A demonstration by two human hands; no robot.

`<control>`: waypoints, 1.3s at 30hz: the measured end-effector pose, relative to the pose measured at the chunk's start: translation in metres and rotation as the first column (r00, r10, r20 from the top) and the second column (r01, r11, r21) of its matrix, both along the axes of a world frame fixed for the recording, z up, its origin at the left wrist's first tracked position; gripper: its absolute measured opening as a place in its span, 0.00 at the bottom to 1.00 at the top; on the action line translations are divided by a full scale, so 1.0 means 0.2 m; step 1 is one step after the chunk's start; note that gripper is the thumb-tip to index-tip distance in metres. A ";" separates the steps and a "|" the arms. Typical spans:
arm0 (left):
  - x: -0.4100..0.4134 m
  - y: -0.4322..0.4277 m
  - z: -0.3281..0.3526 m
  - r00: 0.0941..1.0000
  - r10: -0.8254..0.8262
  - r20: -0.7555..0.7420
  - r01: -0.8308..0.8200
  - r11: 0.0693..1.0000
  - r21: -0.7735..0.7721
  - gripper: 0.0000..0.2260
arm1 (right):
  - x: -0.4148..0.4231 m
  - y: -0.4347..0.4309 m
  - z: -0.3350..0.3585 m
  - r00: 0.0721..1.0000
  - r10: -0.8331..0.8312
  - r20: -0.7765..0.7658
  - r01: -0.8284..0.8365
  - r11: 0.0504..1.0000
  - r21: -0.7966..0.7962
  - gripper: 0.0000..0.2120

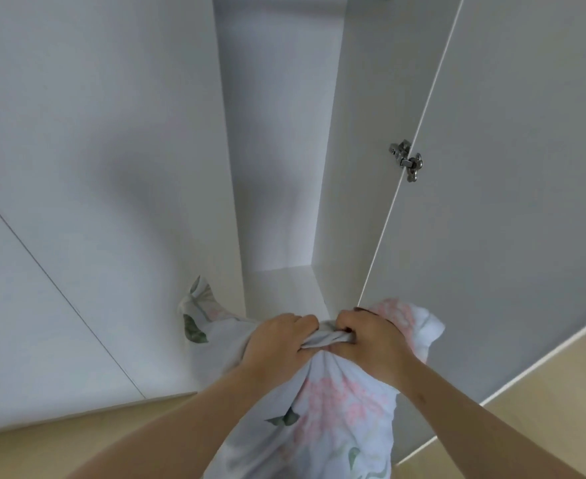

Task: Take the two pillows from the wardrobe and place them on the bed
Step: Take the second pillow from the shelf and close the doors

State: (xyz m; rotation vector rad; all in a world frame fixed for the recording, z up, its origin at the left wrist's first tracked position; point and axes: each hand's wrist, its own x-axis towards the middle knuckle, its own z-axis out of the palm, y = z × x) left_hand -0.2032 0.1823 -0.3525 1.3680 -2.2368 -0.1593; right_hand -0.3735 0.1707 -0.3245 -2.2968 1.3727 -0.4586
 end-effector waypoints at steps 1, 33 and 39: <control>-0.02 0.00 0.02 1.000 0.027 -0.015 -0.027 1.000 0.012 0.14 | -0.02 0.02 0.01 0.994 -0.070 0.087 0.069 0.998 0.013 0.17; -0.44 -0.01 0.08 0.968 0.058 -0.246 0.013 0.960 0.280 0.24 | -0.66 0.03 0.31 0.119 -0.546 0.830 0.942 0.327 0.080 0.09; -0.23 -0.02 0.08 0.975 0.112 -0.189 -0.049 0.950 0.309 0.22 | -0.47 0.10 0.29 0.211 -0.576 0.790 0.922 0.386 0.035 0.12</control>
